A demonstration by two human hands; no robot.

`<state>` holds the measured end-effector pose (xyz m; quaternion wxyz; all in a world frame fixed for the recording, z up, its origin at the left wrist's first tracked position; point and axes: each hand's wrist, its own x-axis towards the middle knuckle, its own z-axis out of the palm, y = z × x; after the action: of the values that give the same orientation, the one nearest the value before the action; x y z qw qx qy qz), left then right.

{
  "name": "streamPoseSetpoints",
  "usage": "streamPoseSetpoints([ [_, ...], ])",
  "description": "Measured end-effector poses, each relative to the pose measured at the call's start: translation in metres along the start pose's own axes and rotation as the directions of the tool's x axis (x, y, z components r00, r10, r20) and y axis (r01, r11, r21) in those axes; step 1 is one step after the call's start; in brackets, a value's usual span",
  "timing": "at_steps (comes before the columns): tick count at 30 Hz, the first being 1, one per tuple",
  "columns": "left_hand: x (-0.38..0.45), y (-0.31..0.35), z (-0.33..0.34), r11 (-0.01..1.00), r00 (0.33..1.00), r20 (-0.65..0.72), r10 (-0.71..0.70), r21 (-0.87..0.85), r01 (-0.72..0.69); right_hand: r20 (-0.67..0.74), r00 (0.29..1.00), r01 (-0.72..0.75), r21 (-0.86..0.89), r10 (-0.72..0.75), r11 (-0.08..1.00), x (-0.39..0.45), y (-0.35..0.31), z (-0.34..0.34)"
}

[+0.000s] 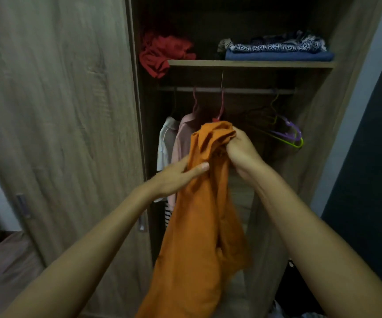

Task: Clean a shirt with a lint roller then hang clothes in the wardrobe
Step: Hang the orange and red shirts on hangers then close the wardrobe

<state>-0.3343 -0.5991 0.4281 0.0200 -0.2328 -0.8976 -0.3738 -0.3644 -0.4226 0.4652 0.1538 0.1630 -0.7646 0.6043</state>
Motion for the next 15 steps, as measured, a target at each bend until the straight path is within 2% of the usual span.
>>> streamPoseSetpoints([
  [1, -0.002, -0.006, 0.008, 0.998, 1.0, 0.018, -0.001, -0.055, 0.002, -0.02, 1.0, -0.013, 0.064, 0.014, 0.998, 0.0, -0.006, -0.001],
  [3, -0.005, -0.019, 0.019, 0.999, 0.999, 0.017, 0.04, 0.012, -0.04, -0.057, 0.996, -0.051, 0.17, 0.061, 0.984, 0.005, -0.014, -0.006],
  [6, 0.001, -0.03, 0.01, 0.99, 0.978, -0.195, 0.08, 0.132, -0.054, -0.075, 0.989, -0.103, 0.245, 0.125, 0.964, 0.013, -0.014, -0.015],
  [8, 0.007, -0.035, -0.007, 0.995, 0.944, -0.32, 0.076, 0.086, -0.051, -0.017, 0.988, -0.147, 0.236, 0.155, 0.961, 0.014, -0.007, -0.024],
  [10, 0.012, -0.038, -0.026, 0.994, 0.921, -0.375, 0.106, 0.055, -0.092, 0.014, 0.979, -0.204, 0.19, 0.205, 0.96, 0.012, 0.002, -0.034],
  [12, 0.016, -0.041, -0.038, 0.993, 0.922, -0.37, 0.114, 0.061, -0.098, -0.028, 0.962, -0.262, 0.173, 0.27, 0.949, 0.01, 0.009, -0.04],
  [15, 0.026, -0.037, -0.038, 0.99, 0.932, -0.335, 0.138, 0.062, -0.124, -0.193, 0.925, -0.281, 0.226, 0.326, 0.933, 0.015, 0.019, -0.041],
])
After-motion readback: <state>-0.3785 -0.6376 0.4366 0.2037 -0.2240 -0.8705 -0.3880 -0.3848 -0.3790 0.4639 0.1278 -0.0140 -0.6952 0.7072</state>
